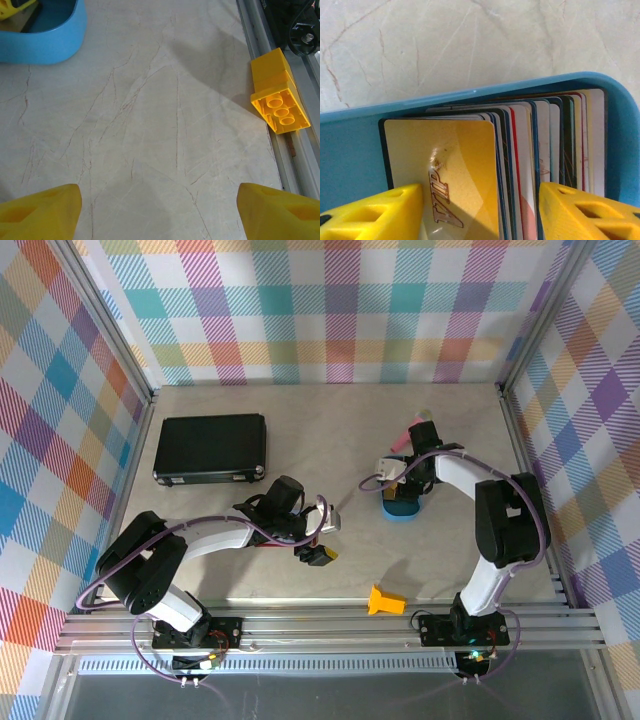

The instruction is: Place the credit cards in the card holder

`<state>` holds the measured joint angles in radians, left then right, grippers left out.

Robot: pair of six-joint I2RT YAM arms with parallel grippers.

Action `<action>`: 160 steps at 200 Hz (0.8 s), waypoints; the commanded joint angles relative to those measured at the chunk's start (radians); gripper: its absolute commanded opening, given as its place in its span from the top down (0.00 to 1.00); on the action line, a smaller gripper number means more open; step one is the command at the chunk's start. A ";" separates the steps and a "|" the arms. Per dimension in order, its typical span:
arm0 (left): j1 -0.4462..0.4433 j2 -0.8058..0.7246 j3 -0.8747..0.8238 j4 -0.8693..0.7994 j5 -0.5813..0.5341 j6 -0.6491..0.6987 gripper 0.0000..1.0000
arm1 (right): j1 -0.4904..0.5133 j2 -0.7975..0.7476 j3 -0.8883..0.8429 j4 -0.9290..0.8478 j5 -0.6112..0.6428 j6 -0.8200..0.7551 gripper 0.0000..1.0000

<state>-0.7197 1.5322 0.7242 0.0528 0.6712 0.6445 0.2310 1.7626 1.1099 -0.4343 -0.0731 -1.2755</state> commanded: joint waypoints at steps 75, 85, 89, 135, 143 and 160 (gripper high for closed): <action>-0.014 0.017 0.027 -0.012 0.017 0.017 0.19 | -0.004 -0.009 -0.019 0.074 0.057 0.027 0.72; -0.014 0.018 0.027 -0.014 0.018 0.017 0.19 | -0.004 -0.009 -0.014 0.068 0.054 0.033 0.73; -0.015 0.017 0.028 -0.014 0.018 0.018 0.19 | -0.004 -0.009 -0.012 0.066 0.052 0.034 0.73; -0.016 0.019 0.027 -0.014 0.021 0.015 0.19 | -0.011 -0.018 0.010 0.041 0.042 0.056 0.82; -0.018 0.021 0.029 -0.014 0.020 0.016 0.19 | -0.011 -0.024 0.012 0.040 0.041 0.057 0.83; -0.018 0.021 0.029 -0.014 0.020 0.014 0.19 | -0.013 -0.037 0.014 0.038 0.036 0.059 0.84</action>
<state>-0.7227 1.5326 0.7280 0.0517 0.6712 0.6445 0.2287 1.7367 1.1137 -0.3691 -0.0387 -1.2331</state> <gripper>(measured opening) 0.812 0.170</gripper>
